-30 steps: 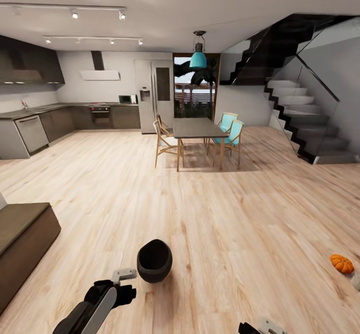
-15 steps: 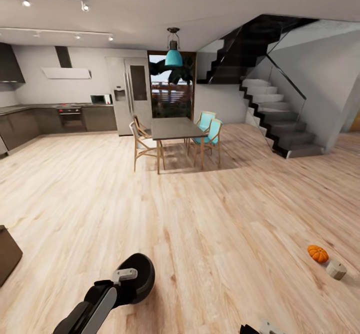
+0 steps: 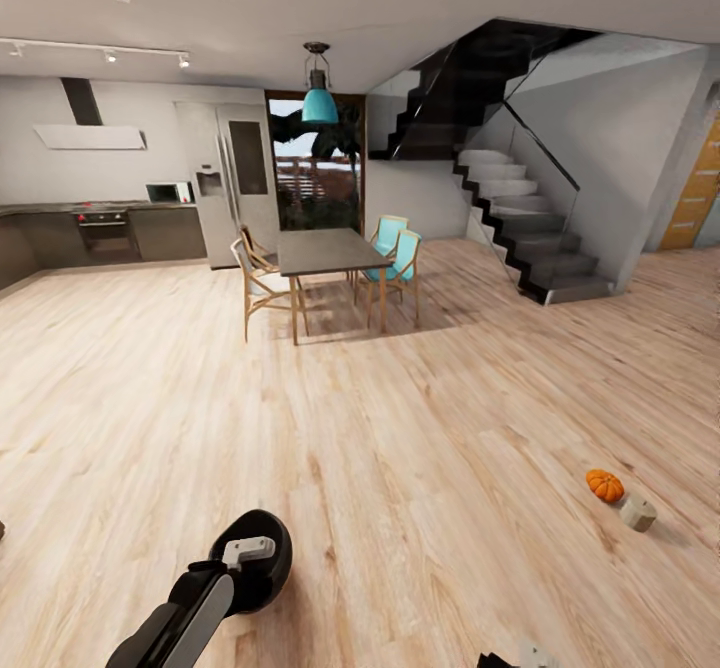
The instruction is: Place each of the two pumpkins and all three candles from the living room inside a cabinet in the living room (use any cabinet), then make sure every cabinet is closed, and position the cauldron so it is next to a table in the living room.
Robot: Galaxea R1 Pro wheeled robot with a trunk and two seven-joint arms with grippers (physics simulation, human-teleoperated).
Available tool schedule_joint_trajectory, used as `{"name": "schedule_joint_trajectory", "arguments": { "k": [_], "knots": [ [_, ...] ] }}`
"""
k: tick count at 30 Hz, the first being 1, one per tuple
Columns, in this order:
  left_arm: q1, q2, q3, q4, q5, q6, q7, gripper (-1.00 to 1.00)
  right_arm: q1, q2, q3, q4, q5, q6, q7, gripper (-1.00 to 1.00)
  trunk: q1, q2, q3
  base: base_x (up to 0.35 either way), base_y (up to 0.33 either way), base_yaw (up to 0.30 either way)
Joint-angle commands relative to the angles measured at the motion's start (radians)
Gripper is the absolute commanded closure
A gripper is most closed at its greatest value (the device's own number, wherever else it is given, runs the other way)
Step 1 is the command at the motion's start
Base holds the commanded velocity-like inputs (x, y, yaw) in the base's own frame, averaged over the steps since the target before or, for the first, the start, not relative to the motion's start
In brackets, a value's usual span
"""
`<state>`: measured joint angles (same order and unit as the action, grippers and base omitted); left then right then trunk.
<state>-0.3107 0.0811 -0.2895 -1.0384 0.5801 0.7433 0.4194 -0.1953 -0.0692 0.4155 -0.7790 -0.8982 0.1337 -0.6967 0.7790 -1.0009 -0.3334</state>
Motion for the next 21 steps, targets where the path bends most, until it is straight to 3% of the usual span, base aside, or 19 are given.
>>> {"name": "schedule_joint_trajectory", "arguments": {
  "k": [1,5,10,21],
  "knots": [
    [-0.001,0.002,-0.003,-0.002,0.010,0.001,0.010,-1.00,-0.001,-0.001,0.004,-0.002,-0.002,0.005,0.036,-1.00,0.001,-0.001,-0.003,0.272,0.000,-0.059],
    [-0.001,0.003,-0.003,-0.002,0.010,0.001,0.010,-1.00,-0.001,-0.001,0.004,-0.002,-0.003,0.005,0.087,-1.00,0.001,-0.001,-0.005,0.305,0.000,-0.027],
    [-0.001,0.004,-0.003,-0.001,0.010,-0.001,0.010,-1.00,-0.001,-0.001,0.003,-0.002,-0.004,0.004,0.100,-1.00,0.001,-0.001,-0.006,0.327,-0.028,-0.062],
    [-0.001,0.005,-0.003,0.000,0.010,-0.001,0.010,-1.00,-0.001,-0.001,0.003,-0.001,-0.005,0.004,0.102,-1.00,0.001,-0.001,-0.006,0.323,-0.072,-0.262]
  ]
}}
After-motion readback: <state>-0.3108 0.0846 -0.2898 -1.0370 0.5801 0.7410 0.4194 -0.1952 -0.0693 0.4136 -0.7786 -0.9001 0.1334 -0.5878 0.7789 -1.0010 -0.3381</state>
